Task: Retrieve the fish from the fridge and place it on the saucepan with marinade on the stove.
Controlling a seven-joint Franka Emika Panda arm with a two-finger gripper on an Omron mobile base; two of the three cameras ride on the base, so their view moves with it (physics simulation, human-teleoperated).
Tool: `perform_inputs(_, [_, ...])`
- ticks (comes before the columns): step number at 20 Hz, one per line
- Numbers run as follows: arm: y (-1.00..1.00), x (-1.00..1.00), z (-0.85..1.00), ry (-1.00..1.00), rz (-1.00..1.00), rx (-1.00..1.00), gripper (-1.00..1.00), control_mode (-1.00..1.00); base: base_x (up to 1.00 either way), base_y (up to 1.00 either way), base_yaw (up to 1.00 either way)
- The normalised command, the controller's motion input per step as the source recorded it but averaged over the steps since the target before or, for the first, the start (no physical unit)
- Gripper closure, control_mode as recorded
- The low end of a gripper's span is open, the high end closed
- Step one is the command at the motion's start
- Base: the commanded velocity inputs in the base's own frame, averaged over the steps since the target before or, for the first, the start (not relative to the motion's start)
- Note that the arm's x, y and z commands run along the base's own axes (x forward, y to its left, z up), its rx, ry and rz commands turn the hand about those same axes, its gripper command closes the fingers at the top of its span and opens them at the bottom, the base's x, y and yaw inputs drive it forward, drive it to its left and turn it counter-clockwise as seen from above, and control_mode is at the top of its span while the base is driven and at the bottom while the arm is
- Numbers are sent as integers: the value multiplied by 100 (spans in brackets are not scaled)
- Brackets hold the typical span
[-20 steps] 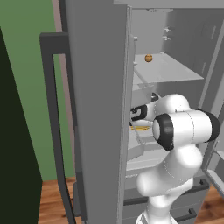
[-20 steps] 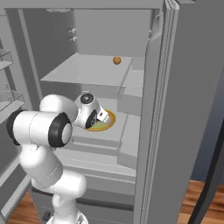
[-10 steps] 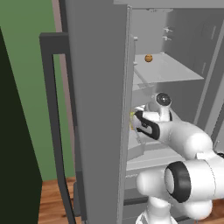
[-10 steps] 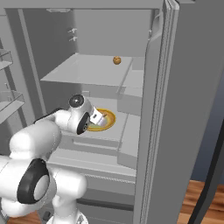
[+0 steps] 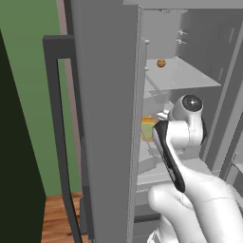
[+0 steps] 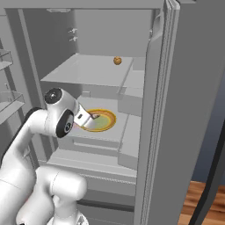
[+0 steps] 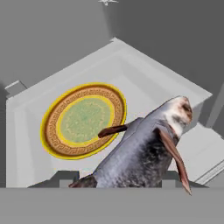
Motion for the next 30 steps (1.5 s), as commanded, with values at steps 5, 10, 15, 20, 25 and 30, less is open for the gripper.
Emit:
perform_inputs(5, [-2, -100, 100, 16, -8, 2, 100, -100, 0, 0, 0])
perform_inputs(10, [-4, -100, 93, 14, -5, 1, 100, -100, 0, 0, 0])
perform_inputs(15, [0, -100, 42, -5, 0, 0, 100, -100, 0, 0, 0])
perform_inputs(20, [0, -40, 17, -21, 1, 0, 100, -100, 0, 0, 0])
perform_inputs(25, [0, -9, 0, 0, 0, 0, 100, -100, 0, 0, 0])
perform_inputs(30, [0, -19, -2, 0, 1, 0, 100, 100, -80, 0, 2])
